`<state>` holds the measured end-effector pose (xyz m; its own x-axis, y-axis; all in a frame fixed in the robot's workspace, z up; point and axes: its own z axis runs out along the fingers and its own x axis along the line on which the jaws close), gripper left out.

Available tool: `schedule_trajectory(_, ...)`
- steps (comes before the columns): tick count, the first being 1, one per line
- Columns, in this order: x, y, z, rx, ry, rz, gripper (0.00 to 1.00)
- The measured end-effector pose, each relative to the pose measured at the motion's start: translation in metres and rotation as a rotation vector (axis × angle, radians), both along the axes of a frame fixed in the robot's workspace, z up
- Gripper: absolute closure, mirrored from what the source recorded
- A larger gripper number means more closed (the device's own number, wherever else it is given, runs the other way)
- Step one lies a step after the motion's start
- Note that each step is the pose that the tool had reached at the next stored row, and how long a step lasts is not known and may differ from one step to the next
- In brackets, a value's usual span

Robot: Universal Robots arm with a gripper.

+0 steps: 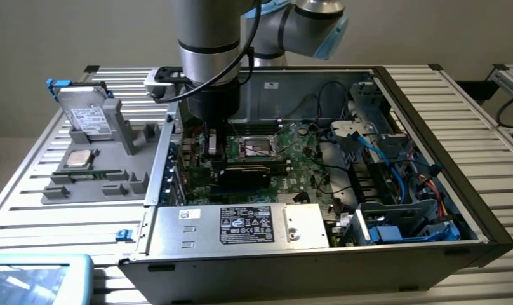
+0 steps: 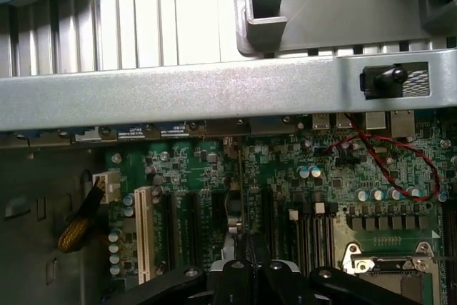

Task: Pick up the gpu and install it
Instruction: 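Press down on the gpu until it lock into place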

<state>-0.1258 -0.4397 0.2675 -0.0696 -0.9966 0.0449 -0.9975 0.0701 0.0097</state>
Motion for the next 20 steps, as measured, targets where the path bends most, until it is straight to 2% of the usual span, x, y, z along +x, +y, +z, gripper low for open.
schedule_trajectory(8, 0.0, 0.0, -0.0018, 0.0, 0.0, -0.004, 0.88)
schedule_trajectory(10, 0.0, 0.0003, 0.0003, 0.0024, -0.0001, -0.006, 0.88)
schedule_trajectory(11, 0.001, 0.0002, 0.0037, 0.0016, 0.0002, -0.006, 0.88)
schedule_trajectory(15, 0.009, 0.0001, 0.0148, 0.0003, 0.0017, -0.006, 0.88)
schedule_trajectory(20, 0.024, 0.0001, 0.0158, 0.0003, 0.0018, -0.006, 0.88)
